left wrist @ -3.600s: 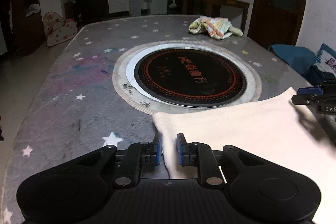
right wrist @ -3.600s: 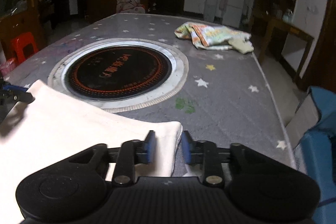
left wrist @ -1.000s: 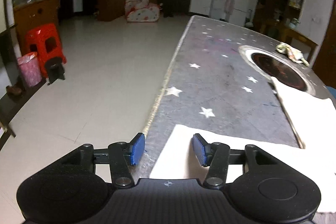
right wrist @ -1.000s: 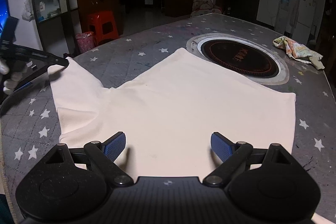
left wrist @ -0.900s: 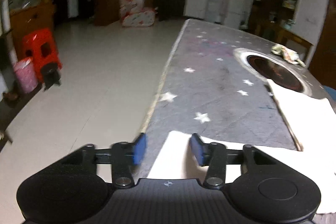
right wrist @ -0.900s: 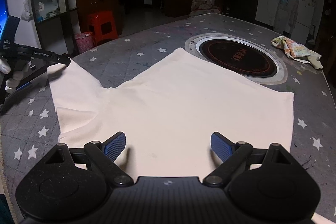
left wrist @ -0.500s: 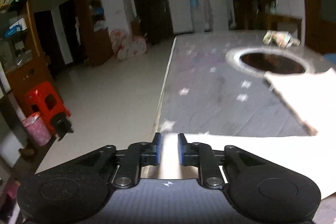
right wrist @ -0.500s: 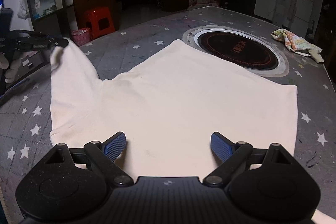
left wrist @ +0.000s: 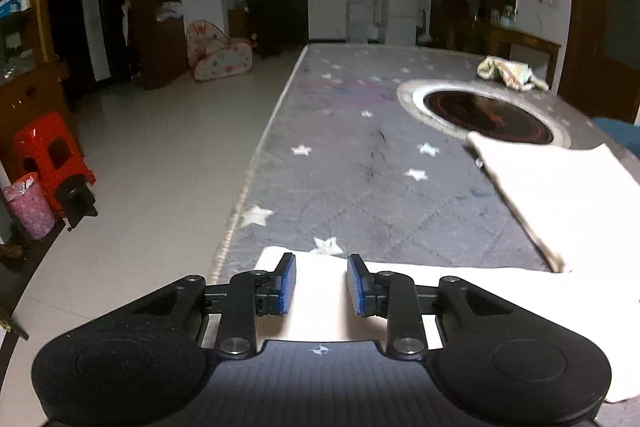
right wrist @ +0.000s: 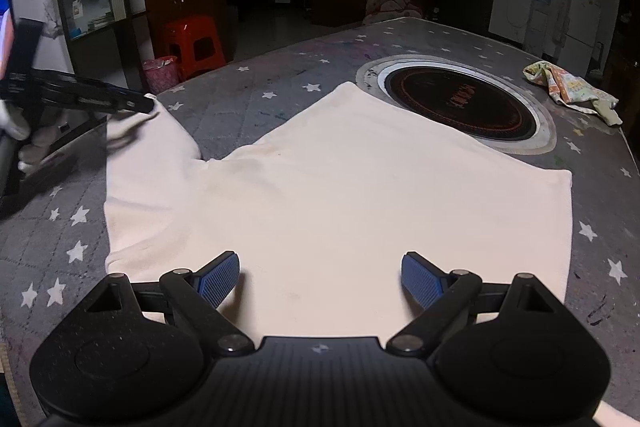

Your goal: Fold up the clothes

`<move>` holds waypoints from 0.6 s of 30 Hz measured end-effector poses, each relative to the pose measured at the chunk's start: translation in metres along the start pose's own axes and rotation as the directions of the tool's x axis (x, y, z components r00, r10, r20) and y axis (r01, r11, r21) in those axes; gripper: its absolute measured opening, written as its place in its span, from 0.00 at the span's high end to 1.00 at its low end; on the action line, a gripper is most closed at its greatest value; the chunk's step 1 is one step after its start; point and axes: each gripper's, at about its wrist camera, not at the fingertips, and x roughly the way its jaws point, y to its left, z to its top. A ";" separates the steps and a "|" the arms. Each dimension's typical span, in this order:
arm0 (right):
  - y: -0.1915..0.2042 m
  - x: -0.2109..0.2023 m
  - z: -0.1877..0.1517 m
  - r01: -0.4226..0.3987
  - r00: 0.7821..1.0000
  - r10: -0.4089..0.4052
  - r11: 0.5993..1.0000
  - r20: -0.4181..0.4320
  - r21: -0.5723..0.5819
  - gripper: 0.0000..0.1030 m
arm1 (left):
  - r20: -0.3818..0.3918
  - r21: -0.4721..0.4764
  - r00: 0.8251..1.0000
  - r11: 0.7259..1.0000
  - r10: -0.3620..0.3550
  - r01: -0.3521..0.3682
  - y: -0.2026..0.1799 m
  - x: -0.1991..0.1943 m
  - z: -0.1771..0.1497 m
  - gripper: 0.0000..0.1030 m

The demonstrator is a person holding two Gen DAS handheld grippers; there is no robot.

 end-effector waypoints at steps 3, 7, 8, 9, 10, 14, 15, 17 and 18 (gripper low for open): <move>0.000 -0.003 0.000 0.001 1.000 -0.001 1.000 0.003 -0.002 0.13 | -0.005 -0.011 0.998 0.998 0.067 -0.067 0.005 0.006 0.000 0.69; -0.001 -0.003 -0.001 0.002 1.000 -0.002 1.000 0.003 0.005 0.13 | -0.018 -0.059 0.990 0.989 0.137 -0.138 0.024 0.006 0.001 0.67; -0.001 -0.002 -0.001 0.002 1.000 -0.002 1.000 0.004 0.005 0.12 | -0.019 -0.071 0.990 0.987 0.142 -0.143 0.026 0.004 0.001 0.67; -0.001 -0.002 -0.001 0.001 1.000 -0.001 1.000 0.004 0.006 0.12 | -0.018 -0.079 0.989 0.986 0.148 -0.149 0.027 0.002 0.001 0.67; -0.001 -0.002 -0.001 0.001 1.000 -0.001 1.000 0.005 0.006 0.12 | -0.006 -0.070 0.988 0.986 0.152 -0.152 0.024 -0.001 0.002 0.69; 0.000 -0.003 0.000 0.000 1.000 0.000 1.000 0.007 0.003 0.12 | 0.021 -0.040 0.995 0.995 0.097 -0.096 0.004 -0.008 0.005 0.68; 0.001 -0.003 0.000 -0.001 1.000 0.001 1.000 0.008 0.002 0.12 | 0.026 -0.033 0.997 0.997 0.066 -0.065 -0.003 -0.011 0.005 0.68; 0.003 -0.004 0.000 -0.004 1.000 0.004 1.000 0.009 -0.002 0.12 | 0.030 -0.010 0.999 1.000 0.016 -0.015 -0.018 -0.011 0.005 0.67; 0.004 -0.004 0.000 -0.006 1.000 0.006 1.000 0.009 -0.005 0.12 | 0.031 0.004 0.999 1.000 -0.008 0.008 -0.025 -0.012 0.005 0.66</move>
